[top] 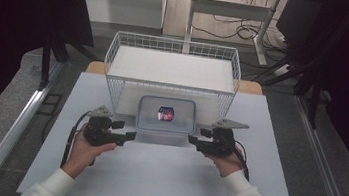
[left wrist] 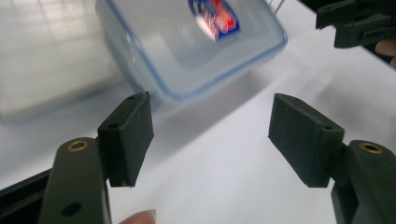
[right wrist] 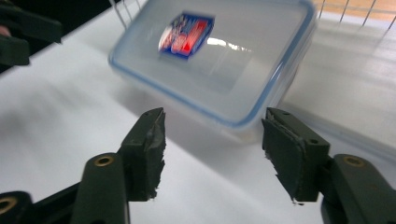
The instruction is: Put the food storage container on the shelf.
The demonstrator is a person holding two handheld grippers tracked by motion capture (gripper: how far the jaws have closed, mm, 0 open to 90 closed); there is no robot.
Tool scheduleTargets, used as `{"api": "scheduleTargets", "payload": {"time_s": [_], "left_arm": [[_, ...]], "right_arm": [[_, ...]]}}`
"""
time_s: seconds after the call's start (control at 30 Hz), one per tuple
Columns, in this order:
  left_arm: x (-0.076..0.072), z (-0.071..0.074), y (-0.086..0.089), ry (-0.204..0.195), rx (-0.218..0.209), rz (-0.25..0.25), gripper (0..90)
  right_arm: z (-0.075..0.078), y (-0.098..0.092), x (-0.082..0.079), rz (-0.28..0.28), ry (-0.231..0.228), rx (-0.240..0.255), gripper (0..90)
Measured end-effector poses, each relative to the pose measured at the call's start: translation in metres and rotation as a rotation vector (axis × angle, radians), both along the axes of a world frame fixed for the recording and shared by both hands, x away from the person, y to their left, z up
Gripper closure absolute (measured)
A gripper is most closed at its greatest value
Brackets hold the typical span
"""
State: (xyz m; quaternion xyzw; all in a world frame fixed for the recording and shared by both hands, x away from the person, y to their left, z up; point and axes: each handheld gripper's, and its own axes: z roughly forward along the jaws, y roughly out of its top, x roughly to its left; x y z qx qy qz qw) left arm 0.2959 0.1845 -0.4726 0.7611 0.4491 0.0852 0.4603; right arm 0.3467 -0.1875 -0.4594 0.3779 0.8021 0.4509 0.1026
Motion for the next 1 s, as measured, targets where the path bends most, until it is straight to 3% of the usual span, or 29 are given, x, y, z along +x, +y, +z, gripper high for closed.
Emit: {"api": "scheduleTargets", "payload": {"time_s": [0.17,0.27,0.47,0.8,1.0], "left_arm": [[-0.025,-0.007,-0.001,-0.017,0.074,-0.003,29.7],[-0.04,-0.011,-0.004,-0.03,0.114,-0.025,29.4],[-0.056,-0.016,-0.004,-0.018,0.134,-0.043,28.1],[-0.055,-0.021,-0.005,-0.007,0.155,-0.053,27.7],[-0.055,-0.021,-0.004,-0.003,0.15,-0.049,27.5]], "right_arm": [[-0.007,0.009,-0.011,0.034,-0.007,-0.075,56.7],[-0.01,0.018,-0.014,0.074,0.002,-0.086,68.5],[-0.017,0.037,-0.018,0.129,0.017,-0.136,85.4],[-0.034,0.087,-0.012,0.187,-0.008,-0.253,88.8],[-0.048,0.104,0.003,0.151,-0.004,-0.318,88.9]]}}
